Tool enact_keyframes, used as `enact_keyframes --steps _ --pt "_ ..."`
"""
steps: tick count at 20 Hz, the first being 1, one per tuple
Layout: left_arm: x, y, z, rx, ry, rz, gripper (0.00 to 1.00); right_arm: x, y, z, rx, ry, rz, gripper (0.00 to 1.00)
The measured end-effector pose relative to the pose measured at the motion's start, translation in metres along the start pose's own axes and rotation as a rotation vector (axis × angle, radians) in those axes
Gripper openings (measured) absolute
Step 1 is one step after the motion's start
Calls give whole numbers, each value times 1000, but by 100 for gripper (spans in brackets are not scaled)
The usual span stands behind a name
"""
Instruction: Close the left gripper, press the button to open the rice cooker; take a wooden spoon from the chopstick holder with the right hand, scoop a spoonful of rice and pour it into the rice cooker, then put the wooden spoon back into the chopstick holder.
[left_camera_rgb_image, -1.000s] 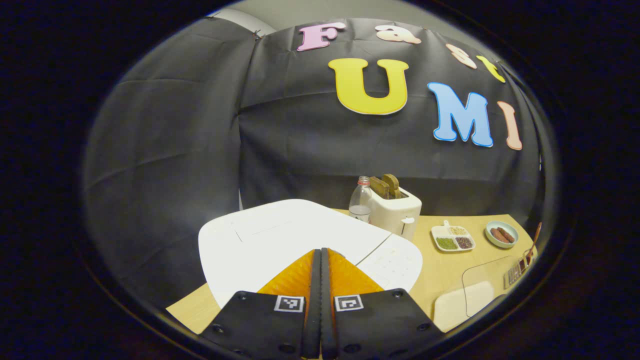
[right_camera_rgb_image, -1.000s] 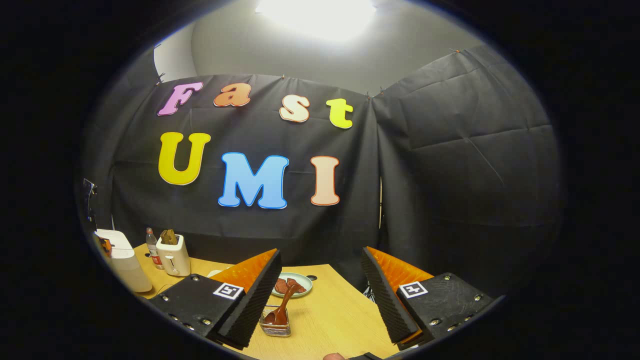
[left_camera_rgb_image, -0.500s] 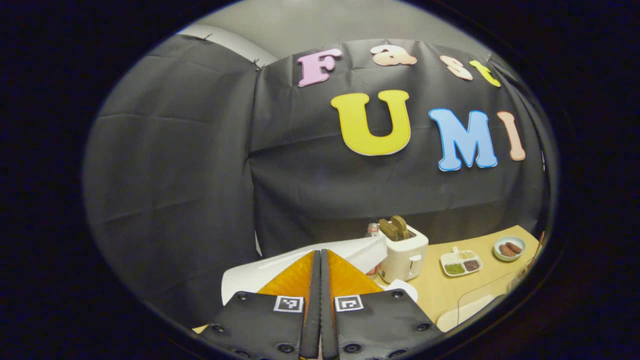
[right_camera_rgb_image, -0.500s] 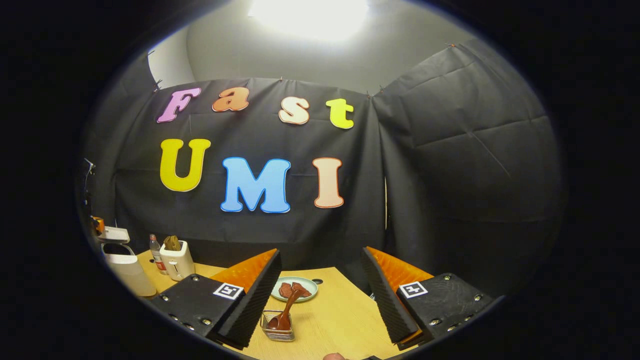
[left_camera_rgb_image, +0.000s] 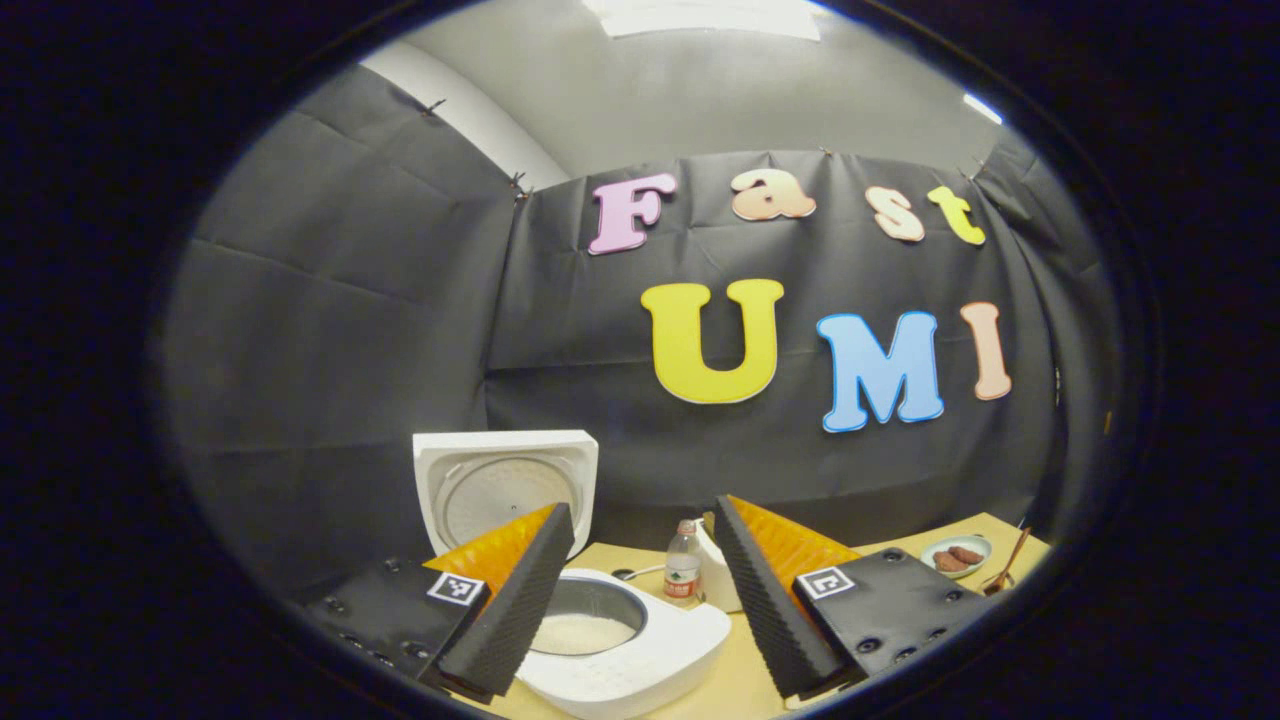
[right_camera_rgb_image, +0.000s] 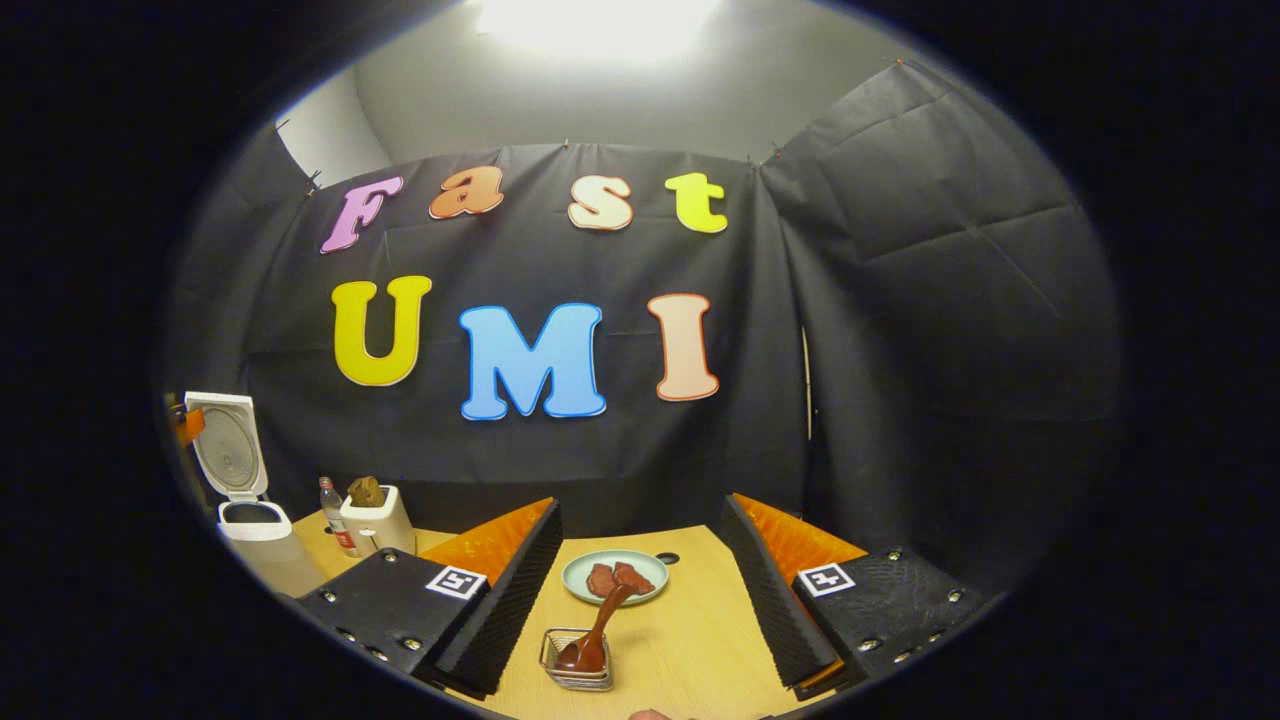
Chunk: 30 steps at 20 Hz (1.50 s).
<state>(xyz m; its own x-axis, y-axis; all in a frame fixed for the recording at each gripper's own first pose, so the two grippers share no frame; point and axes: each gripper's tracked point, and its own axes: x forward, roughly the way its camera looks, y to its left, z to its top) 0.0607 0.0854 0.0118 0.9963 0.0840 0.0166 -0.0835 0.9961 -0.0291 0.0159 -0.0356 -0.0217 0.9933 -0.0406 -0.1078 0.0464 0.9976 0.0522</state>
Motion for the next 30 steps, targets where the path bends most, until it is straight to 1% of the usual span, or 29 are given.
enact_keyframes --steps 2,4,5,7,10,14,19,23,25,27,29,30 --pt "-18 -10 12 1 -14 -17 97 14 5 -11 7 36 35 98" --pt "-32 -15 23 11 -35 -21 95 28 6 -20 -1 67 47 98" --pt "-39 -19 26 16 -42 -27 96 34 9 -25 2 81 60 98" --pt "-51 -26 33 14 -46 -41 95 48 14 -36 23 119 81 98" --pt "-63 -30 43 9 -57 -42 96 67 13 -60 74 195 83 98" --pt "-77 -28 48 38 -69 -27 96 93 10 -101 129 313 75 98" --pt "-89 -24 43 53 -46 -11 96 110 11 -153 204 477 82 98" --pt "-100 -21 48 92 -49 3 96 122 13 -190 249 567 72 98" --pt "-104 -17 46 96 -37 14 97 127 16 -210 255 617 70 100" --pt "-109 -11 43 107 -25 32 98 133 19 -225 266 656 77 100" --pt "-112 -8 43 113 -18 43 96 137 27 -237 281 688 99 100" --pt "-113 -8 42 113 -11 43 96 141 29 -241 280 693 99 93"
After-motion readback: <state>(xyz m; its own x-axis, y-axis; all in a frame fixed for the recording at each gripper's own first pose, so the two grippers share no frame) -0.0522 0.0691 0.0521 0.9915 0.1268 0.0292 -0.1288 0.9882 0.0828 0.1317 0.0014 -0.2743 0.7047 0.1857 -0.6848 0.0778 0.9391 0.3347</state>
